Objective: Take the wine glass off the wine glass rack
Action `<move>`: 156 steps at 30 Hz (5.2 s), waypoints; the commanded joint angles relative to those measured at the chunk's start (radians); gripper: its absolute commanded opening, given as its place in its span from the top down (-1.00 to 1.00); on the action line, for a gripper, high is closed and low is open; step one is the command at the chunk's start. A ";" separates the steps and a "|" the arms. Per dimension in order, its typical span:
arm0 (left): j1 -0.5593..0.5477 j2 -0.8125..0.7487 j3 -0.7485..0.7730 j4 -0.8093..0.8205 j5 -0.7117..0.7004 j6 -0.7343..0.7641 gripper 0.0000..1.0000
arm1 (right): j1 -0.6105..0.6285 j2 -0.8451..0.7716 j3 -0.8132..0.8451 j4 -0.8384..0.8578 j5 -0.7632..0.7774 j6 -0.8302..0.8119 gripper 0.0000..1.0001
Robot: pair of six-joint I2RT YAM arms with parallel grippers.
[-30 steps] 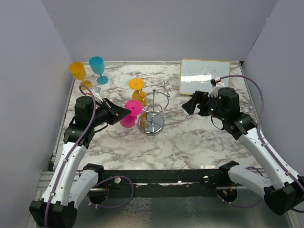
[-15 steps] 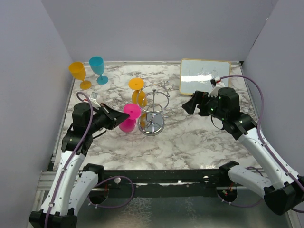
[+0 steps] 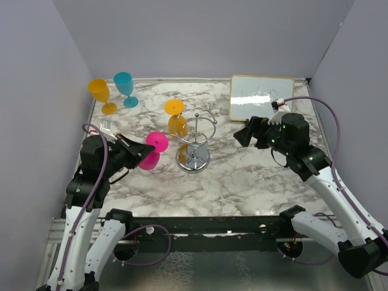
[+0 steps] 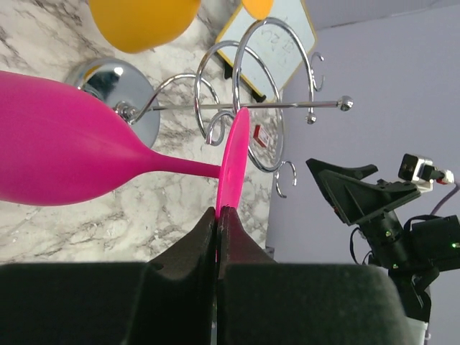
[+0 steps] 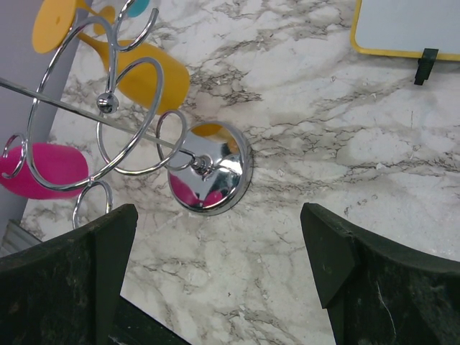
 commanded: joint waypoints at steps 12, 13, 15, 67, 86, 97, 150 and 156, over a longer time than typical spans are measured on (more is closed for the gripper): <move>-0.003 0.067 0.304 0.235 -0.272 0.564 1.00 | -0.003 -0.008 0.133 0.039 -0.087 -0.128 -0.96; -0.003 0.089 0.322 0.285 -0.242 0.599 1.00 | -0.003 0.000 0.155 0.032 -0.128 -0.160 -0.96; -0.003 0.135 0.360 0.383 -0.155 0.659 1.00 | -0.003 0.012 0.198 0.030 -0.205 -0.201 -0.96; -0.449 0.459 0.366 0.818 0.401 0.787 1.00 | 0.026 0.108 0.127 1.045 -0.828 0.175 0.96; -0.448 0.424 0.412 0.464 0.317 0.770 -0.88 | 0.038 -0.364 -0.122 0.140 -0.853 -1.638 0.96; -0.448 0.469 0.605 0.291 0.260 0.722 -0.93 | 0.124 -0.664 -0.403 -0.023 -0.330 -2.095 0.96; -0.633 0.845 0.945 -0.184 0.039 0.765 1.00 | 0.316 -0.737 -0.438 -0.098 -0.162 -2.320 0.34; -0.615 0.854 1.125 -0.217 -0.187 0.793 1.00 | 0.316 -0.750 -0.427 -0.102 -0.151 -2.213 -0.99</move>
